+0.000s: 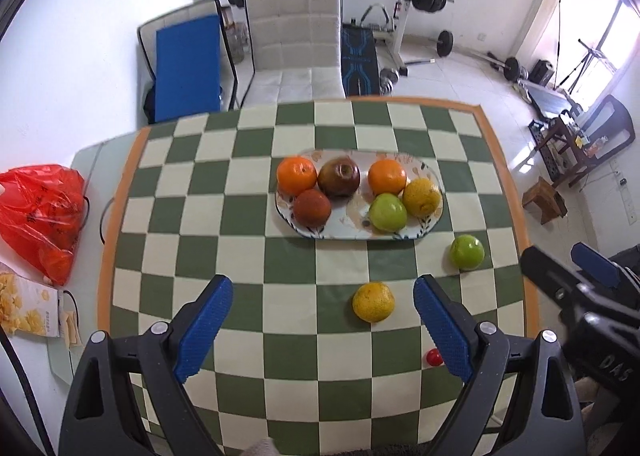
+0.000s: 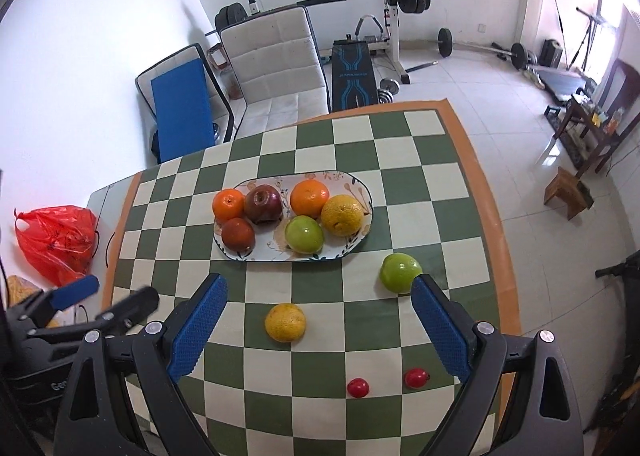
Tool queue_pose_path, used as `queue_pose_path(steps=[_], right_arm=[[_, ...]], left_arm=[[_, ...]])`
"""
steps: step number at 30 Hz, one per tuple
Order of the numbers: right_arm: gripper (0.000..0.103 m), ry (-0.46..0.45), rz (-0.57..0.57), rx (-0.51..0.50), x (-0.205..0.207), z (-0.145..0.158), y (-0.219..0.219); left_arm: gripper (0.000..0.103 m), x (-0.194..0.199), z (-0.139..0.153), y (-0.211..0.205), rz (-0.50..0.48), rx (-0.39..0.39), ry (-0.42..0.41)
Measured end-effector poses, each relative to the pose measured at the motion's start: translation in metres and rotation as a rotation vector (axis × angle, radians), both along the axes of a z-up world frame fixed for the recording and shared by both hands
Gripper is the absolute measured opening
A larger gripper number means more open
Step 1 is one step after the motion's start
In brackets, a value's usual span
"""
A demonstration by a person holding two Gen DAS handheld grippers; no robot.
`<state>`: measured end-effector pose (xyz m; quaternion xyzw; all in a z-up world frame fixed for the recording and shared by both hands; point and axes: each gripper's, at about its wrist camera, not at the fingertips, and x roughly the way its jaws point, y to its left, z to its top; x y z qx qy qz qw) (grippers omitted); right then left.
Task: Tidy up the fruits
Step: 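Open both tools and lift them away from the plate, then grasp the green apple with the right tool while the left tool grasps the yellow citrus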
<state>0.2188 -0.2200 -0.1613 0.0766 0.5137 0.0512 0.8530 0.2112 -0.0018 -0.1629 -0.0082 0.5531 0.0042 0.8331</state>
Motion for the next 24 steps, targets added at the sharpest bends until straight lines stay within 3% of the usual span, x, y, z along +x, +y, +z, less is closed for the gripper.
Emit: queue_pose_path(steps=[6,12,19,22,24], right_arm=[[0.095,0.112,-0.060,0.010,0.026,-0.052,-0.034],[0.095,0.283,-0.145,0.075,0.065,-0.135,-0.072],[0.092,0.414,-0.166,0.086,0.104,-0.208,-0.091],[0.086,0.449,-0.150,0.086,0.116,-0.230,-0.091],[0.080,0.459,-0.134,0.091,0.121,-0.239,-0.088]], left_arm=[[0.100,0.018,-0.058,-0.002,0.025,-0.036,0.145],[0.100,0.037,-0.126,-0.018,0.043,-0.071,0.318],[0.100,0.063,-0.202,-0.056,-0.039,-0.036,0.483],[0.087,0.067,-0.220,-0.067,-0.073,-0.018,0.509],[0.063,0.067,-0.227,-0.072,-0.097,0.000,0.517]])
